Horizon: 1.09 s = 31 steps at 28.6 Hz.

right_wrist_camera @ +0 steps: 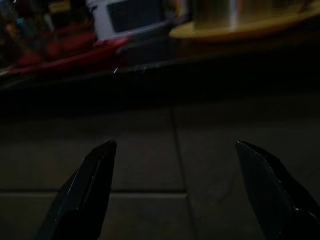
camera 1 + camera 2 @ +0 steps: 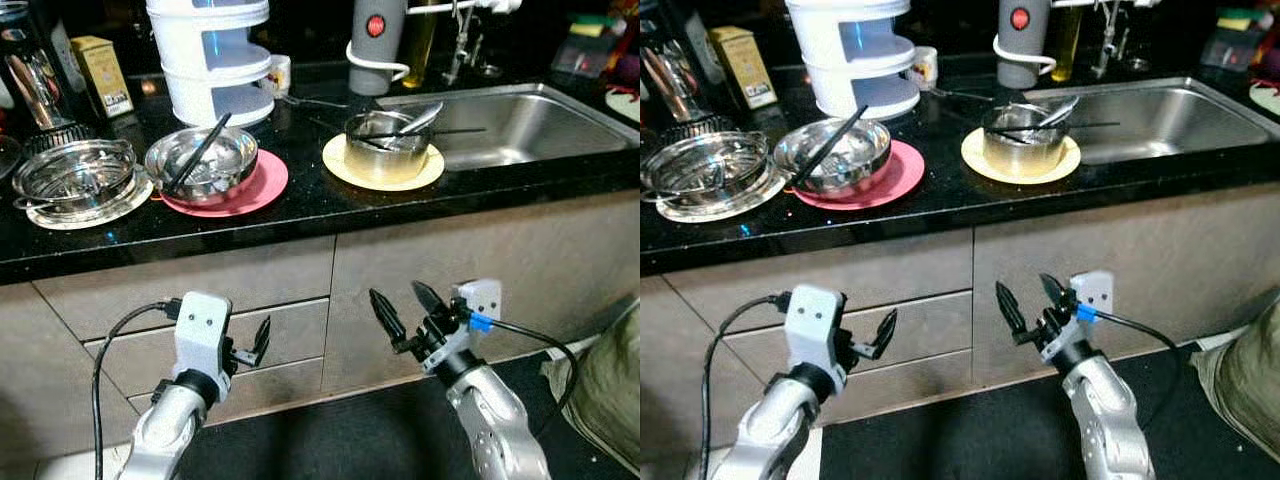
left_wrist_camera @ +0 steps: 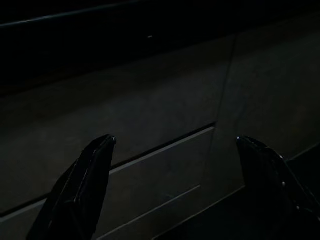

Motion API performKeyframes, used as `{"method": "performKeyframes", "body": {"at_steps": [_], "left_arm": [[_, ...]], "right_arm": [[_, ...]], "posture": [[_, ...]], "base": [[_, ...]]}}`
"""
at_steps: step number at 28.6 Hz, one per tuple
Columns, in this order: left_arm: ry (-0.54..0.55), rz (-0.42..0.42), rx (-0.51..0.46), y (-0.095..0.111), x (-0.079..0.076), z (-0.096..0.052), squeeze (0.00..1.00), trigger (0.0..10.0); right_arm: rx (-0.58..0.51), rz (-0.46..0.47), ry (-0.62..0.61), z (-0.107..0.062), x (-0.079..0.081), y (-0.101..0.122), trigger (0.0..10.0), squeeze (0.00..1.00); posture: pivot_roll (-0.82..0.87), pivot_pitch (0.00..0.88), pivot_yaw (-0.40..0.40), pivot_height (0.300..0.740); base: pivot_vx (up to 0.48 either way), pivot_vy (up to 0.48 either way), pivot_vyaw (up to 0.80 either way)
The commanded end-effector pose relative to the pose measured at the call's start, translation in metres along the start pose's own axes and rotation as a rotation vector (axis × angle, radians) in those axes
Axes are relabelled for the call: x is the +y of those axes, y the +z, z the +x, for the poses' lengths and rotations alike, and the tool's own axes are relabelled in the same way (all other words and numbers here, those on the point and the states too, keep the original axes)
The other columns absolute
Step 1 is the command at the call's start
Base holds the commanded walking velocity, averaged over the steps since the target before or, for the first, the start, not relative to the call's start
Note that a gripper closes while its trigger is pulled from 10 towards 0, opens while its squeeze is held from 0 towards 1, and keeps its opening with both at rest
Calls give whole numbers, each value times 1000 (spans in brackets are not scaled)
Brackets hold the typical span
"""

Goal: Kitchen organization

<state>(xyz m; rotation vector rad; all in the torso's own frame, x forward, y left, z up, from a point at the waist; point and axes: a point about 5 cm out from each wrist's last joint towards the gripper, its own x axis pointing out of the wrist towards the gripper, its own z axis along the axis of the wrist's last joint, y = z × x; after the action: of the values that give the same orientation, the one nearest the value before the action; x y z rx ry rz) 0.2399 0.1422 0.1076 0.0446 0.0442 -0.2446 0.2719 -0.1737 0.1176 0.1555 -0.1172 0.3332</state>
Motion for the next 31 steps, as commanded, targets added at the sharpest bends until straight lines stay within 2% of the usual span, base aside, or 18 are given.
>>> {"method": "performKeyframes", "body": {"at_steps": [1, 11, 14, 18, 23, 26, 31], "left_arm": [[6, 13, -10, 2, -1, -2, 0, 10000], [19, 3, -12, 4, -3, -3, 0, 10000], [15, -10, -13, 5, -4, -2, 0, 10000], [23, -12, -18, 6, -4, 0, 0, 10000], [28, -10, -28, 8, -2, 1, 0, 10000], [57, -5, -34, 8, 4, 5, 0, 10000], [57, -8, -33, 8, 4, 6, 0, 10000]], "right_arm": [[0, -18, -32, -4, -2, 0, 10000, 0], [21, -41, 29, 8, 5, 3, 10000, 0], [57, -56, 71, 11, 9, 0, 10000, 0], [68, -81, 69, 11, 7, -1, 10000, 0], [46, -62, 42, 13, 4, 2, 10000, 0], [46, -68, 9, 14, -2, 2, 10000, 0], [45, -67, 5, 14, -2, 2, 10000, 0]], "posture": [[-9, 23, -14, 740], [7, 48, -24, 740], [9, 53, -33, 740], [11, 56, -38, 740], [8, 59, -32, 740], [5, 59, -29, 740], [5, 59, -29, 740]], "base": [[0, 0, 0], [0, 0, 0], [0, 0, 0], [0, 0, 600], [0, 0, 675], [0, 0, 0], [0, 0, 0]]}}
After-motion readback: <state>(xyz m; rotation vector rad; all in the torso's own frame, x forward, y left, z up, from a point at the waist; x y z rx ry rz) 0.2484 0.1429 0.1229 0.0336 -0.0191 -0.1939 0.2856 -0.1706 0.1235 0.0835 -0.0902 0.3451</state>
